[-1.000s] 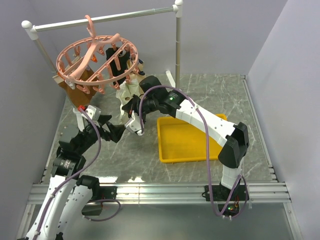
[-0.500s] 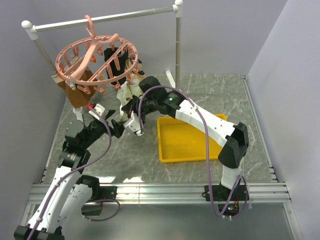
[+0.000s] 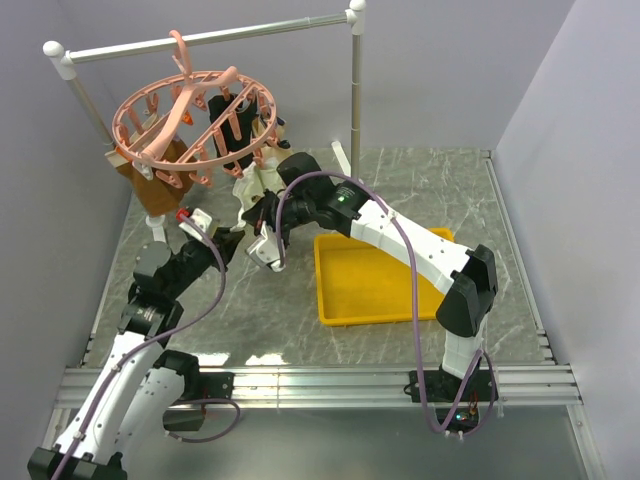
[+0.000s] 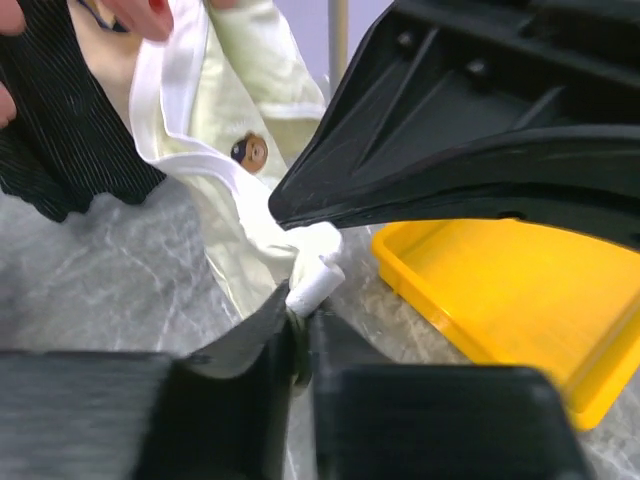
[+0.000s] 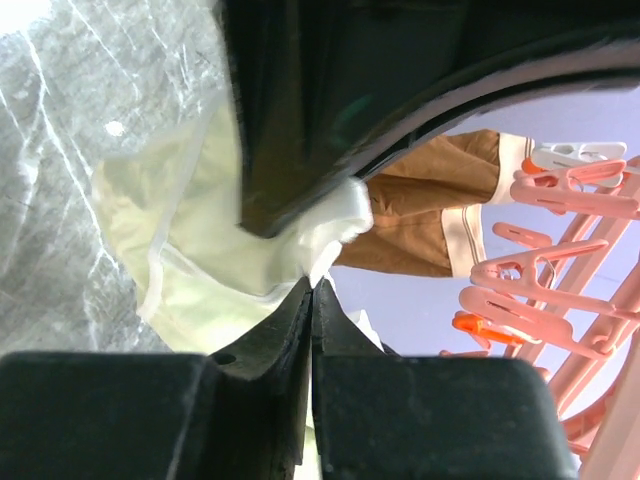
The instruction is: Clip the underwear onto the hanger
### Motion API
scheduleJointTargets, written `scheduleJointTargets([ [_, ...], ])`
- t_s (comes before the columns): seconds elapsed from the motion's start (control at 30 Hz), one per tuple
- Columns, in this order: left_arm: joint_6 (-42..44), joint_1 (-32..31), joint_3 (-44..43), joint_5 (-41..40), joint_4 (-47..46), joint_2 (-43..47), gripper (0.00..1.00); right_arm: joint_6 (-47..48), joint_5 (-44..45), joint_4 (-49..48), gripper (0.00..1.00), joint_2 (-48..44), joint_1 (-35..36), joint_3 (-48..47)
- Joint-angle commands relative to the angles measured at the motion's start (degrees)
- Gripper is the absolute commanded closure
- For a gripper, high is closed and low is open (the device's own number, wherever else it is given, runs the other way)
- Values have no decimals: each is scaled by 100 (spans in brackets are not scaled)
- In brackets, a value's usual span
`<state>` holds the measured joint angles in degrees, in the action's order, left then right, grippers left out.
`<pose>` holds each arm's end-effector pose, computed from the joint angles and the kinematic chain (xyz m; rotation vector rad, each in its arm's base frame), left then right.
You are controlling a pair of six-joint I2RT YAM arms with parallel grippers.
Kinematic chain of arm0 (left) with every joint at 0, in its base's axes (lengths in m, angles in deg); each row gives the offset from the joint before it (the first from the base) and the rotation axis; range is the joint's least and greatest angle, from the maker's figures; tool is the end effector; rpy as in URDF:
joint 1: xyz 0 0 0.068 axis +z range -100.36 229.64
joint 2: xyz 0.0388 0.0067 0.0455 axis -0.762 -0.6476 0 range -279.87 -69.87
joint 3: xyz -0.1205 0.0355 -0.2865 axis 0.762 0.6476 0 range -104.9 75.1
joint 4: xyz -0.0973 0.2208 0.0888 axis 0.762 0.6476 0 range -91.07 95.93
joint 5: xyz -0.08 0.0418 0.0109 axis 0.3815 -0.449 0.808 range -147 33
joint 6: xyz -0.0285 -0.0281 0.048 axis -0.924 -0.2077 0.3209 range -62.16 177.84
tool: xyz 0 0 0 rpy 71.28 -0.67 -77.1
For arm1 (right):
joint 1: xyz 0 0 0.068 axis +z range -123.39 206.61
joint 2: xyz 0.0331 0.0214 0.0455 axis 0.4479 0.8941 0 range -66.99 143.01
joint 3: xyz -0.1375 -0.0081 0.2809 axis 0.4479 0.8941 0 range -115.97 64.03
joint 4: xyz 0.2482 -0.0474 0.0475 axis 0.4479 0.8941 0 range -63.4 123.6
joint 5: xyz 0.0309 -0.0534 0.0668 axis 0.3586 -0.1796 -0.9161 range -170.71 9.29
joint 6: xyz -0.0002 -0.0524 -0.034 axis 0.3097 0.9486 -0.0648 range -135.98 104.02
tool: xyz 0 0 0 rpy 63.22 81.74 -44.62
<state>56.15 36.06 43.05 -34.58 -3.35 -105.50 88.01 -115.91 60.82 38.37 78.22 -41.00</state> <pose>0.1256 -0.0490 0.3335 0.4699 1.5462 -0.5177 0.2483 0.3576 0.4024 -2.0519 0.0979 0.1068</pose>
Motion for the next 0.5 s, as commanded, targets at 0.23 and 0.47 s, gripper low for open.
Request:
scheduleJointTargets([
  [0.23, -603, -13, 6, -141, -35, 338, 99, -764, 84, -872, 46, -367, 24, 281],
  [0.47, -1841, -4, 234, -228, -316, 514, 100, -2292, -109, -1540, 42, -868, -239, 729],
])
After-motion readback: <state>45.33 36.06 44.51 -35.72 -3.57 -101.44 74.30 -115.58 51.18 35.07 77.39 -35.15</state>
